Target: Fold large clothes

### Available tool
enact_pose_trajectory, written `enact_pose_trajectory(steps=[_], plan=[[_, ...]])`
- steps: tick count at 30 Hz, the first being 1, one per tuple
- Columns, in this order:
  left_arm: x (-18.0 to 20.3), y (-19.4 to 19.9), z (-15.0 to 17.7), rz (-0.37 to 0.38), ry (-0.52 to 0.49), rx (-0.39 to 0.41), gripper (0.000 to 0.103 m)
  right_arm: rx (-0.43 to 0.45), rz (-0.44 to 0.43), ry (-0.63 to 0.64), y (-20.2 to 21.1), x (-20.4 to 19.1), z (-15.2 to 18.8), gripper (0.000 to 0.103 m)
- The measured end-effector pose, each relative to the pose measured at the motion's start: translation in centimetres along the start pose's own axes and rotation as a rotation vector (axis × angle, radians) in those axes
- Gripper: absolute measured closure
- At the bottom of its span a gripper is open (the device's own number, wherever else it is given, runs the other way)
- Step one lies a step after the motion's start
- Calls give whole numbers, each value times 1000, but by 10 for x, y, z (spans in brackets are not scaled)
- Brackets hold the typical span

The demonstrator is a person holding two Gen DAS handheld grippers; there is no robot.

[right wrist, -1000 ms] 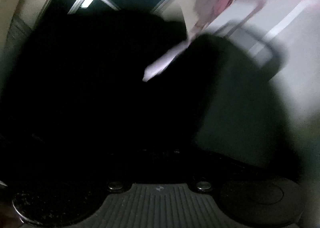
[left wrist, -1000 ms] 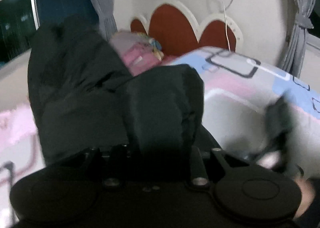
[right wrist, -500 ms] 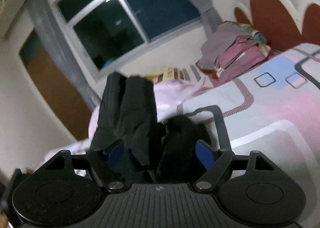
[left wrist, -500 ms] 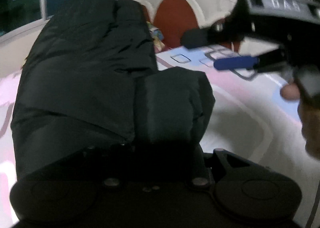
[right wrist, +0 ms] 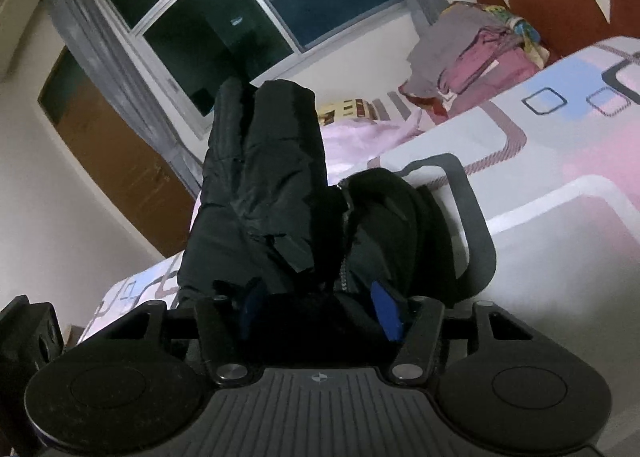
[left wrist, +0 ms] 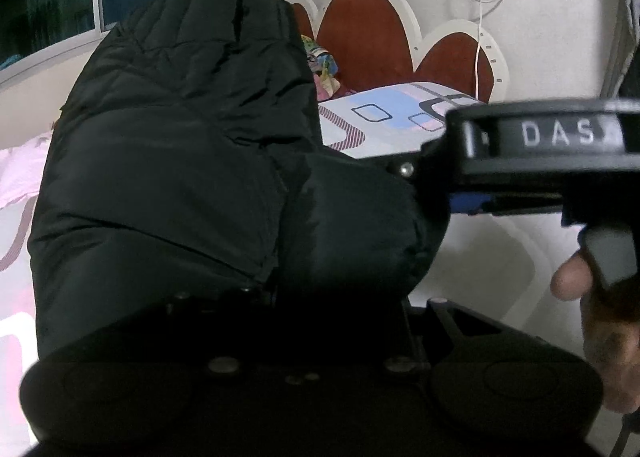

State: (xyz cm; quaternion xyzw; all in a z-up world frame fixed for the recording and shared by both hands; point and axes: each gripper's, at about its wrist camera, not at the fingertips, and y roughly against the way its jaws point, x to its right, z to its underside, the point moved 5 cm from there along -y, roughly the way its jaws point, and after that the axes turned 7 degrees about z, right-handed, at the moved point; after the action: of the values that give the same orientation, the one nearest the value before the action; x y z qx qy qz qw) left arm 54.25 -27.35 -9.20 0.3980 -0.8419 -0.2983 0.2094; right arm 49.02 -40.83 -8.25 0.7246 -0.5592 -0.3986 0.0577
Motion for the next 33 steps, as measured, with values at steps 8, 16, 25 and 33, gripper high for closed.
enact_pose_trajectory(steps=[8, 16, 25, 33], plan=[[-3, 11, -5, 4, 7, -5, 75, -1, 23, 8, -11, 7, 2, 51], [-5, 28, -7, 26, 0, -6, 71, -24, 7, 12, -20, 10, 2, 52], [-11, 24, -4, 5, 41, 10, 68, -67, 73, 125, -36, 9, 9, 84], [1, 25, -2, -16, -40, -18, 68, -102, 98, 137, -51, 25, 17, 95]])
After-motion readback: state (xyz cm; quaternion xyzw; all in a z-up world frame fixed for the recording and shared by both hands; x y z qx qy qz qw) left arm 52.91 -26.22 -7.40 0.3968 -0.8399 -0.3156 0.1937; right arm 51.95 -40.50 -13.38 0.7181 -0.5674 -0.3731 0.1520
